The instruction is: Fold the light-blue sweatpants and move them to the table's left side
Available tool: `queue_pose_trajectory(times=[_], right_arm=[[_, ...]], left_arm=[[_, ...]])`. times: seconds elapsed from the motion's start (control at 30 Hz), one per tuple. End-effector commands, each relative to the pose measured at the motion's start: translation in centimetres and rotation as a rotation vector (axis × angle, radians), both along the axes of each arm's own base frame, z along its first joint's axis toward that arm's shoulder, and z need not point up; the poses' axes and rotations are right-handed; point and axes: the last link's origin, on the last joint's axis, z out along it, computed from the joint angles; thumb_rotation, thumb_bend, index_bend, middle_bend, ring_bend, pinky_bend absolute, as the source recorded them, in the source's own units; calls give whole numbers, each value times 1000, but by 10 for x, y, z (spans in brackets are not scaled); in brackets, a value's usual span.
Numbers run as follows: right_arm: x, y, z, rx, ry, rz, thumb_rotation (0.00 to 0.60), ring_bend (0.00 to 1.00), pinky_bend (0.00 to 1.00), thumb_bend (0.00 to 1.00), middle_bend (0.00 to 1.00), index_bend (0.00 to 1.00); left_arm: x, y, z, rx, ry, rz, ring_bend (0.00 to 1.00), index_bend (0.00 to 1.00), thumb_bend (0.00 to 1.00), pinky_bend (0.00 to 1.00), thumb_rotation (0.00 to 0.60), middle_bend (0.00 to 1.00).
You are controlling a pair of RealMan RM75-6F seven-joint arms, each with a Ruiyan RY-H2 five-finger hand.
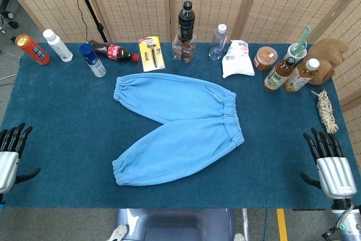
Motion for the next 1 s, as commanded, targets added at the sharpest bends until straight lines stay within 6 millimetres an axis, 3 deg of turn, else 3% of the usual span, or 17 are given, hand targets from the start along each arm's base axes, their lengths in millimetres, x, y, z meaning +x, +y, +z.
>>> queue_pose_trajectory(times=[0.03,0.5,1.0], right_arm=[[0,0,0,-4,0,3,600,0,0,0,0,0],[11,-3,-4,29,-73,92,600,0,0,0,0,0],[35,-42,-33,227,-53,215,600,0,0,0,0,6]], left_arm=[[0,0,0,3,2,-1,0,0,0,0,600,0],[1,-5,2,-16,-11,-14,0,0,0,0,600,0],[3,-8,1,-9,7,-8,0,0,0,0,600,0]])
